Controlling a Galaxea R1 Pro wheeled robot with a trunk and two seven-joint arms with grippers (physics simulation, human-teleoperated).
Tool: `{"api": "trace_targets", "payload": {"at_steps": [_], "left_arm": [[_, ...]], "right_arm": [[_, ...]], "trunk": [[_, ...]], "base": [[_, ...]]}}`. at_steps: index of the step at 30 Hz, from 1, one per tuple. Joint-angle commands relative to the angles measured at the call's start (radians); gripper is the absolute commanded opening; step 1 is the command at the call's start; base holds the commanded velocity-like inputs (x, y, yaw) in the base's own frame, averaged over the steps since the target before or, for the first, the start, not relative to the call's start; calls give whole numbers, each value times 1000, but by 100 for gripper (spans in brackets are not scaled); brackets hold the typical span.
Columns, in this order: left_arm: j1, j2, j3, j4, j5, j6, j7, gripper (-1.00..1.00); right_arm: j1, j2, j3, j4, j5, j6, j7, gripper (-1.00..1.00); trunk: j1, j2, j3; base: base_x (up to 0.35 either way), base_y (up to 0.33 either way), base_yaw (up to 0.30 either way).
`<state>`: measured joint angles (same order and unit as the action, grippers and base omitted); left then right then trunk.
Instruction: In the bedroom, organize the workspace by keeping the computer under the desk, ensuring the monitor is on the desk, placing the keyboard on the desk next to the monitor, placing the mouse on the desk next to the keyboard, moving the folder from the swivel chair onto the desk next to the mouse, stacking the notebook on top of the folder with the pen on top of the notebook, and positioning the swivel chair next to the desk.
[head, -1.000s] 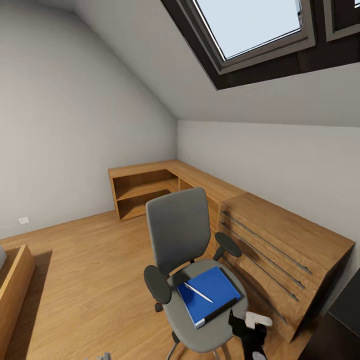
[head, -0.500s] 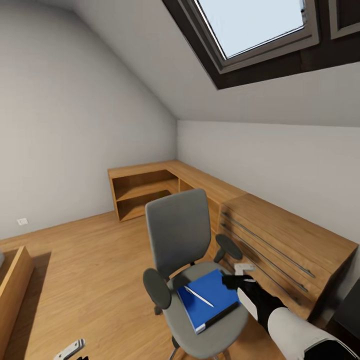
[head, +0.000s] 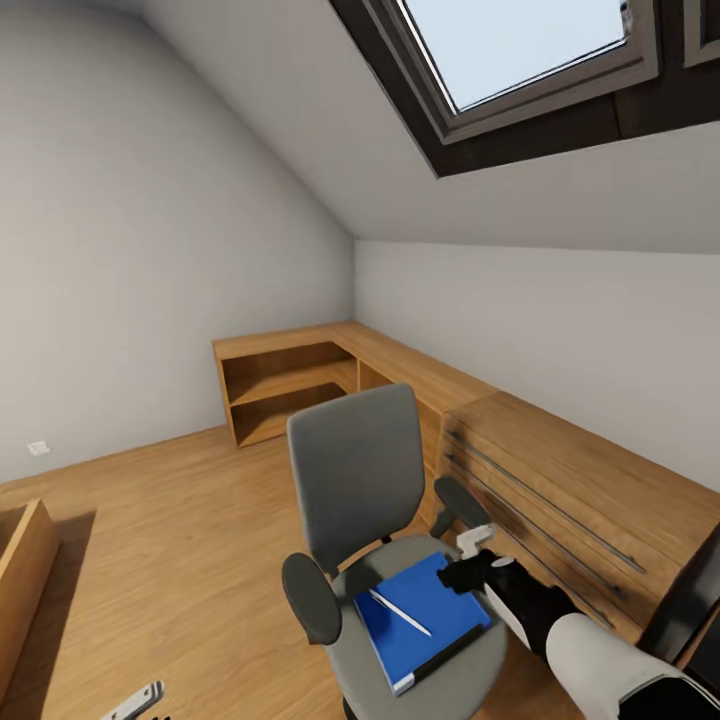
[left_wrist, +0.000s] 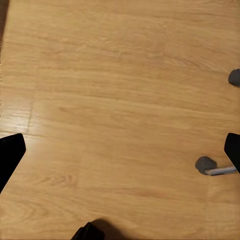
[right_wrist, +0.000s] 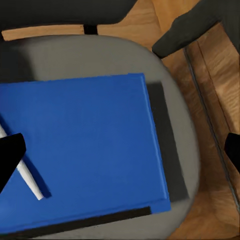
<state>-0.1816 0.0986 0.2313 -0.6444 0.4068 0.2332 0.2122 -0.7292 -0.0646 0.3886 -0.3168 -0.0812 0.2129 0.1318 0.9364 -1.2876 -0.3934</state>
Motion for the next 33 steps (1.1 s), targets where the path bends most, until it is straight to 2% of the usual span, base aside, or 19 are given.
{"api": "trace_targets", "payload": {"at_steps": [1,3,5,9,14,24,33], "left_arm": [[0,0,0,-2,11,5,6,100],[-1,1,7,-5,13,5,7,100],[-1,1,14,-8,13,5,7,100],[0,0,74,-14,15,2,5,100],[-1,0,98,-19,15,2,4,100],[-1,-5,102,-47,13,2,4,100],[0,-5,102,-47,11,2,4,100]], "right_arm": [[0,-1,7,-2,3,6,19,100],[0,0,10,-3,32,5,92,100],[0,0,10,-4,36,5,117,100],[1,2,10,-5,41,6,172,100],[1,3,10,-4,42,5,188,100],[1,-1,10,-4,43,4,195,100],[1,-1,11,-2,43,3,195,100]], "trunk": [[0,-1,-1],[0,-1,-1],[0,-1,-1],[0,-1,-2],[0,-1,-4],[0,-1,-11],[0,-1,-14]], "base": [[3,0,0],[2,0,0],[0,0,0],[0,0,52],[0,0,185],[0,0,221],[0,0,61]]}}
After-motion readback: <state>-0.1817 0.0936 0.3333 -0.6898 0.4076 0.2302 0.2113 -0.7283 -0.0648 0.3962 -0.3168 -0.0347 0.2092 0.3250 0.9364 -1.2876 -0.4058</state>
